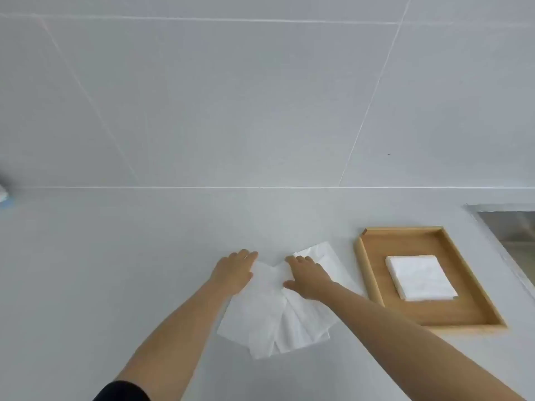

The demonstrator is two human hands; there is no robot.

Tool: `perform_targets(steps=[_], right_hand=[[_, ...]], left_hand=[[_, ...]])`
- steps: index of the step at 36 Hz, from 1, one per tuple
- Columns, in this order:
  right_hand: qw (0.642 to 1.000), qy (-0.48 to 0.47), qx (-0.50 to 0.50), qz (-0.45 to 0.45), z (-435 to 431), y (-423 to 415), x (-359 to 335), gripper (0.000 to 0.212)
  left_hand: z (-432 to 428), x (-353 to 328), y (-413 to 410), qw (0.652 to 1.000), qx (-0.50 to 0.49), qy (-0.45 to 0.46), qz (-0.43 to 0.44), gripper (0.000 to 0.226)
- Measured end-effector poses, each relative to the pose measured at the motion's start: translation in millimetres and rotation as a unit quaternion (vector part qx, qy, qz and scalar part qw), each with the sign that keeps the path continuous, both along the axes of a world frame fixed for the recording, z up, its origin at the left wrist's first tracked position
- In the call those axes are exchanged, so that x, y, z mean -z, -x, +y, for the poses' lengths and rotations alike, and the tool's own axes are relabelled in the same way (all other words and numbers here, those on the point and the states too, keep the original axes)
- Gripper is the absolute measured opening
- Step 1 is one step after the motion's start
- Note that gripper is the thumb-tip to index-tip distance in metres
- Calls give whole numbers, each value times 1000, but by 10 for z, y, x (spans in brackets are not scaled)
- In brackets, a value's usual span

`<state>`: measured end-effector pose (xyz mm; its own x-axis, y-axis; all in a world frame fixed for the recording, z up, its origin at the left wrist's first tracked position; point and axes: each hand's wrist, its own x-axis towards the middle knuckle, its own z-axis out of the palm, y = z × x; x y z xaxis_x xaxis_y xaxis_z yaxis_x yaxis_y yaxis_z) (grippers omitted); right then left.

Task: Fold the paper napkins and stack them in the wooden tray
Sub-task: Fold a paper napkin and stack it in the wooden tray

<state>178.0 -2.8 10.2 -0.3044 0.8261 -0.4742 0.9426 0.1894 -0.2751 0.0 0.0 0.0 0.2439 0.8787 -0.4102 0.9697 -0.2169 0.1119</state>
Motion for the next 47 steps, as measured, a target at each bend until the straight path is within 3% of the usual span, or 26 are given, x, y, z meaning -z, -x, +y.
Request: perform_targets(steps=[15,29,36,39,43,47], right_hand=[[997,48,54,-27,239,155,178,49],[996,61,68,-16,247,134,213,46],[995,30,85,42,318,197,83,22],[995,2,80,60,368,269,3,7],[992,-30,78,95,396,382,-103,14],[989,-50,56,126,367,459,-179,16]], left_hand=[[392,135,-125,998,34,44,-2,51],[396,110,-87,996,8,90,-19,29],[400,-70,137,992,-61,76,-86,5],[420,-158,237,985,-90,63,-130,12],[409,-292,359,981,-112,49,-154,16],[323,-333,476,983,-110,49,-135,39]])
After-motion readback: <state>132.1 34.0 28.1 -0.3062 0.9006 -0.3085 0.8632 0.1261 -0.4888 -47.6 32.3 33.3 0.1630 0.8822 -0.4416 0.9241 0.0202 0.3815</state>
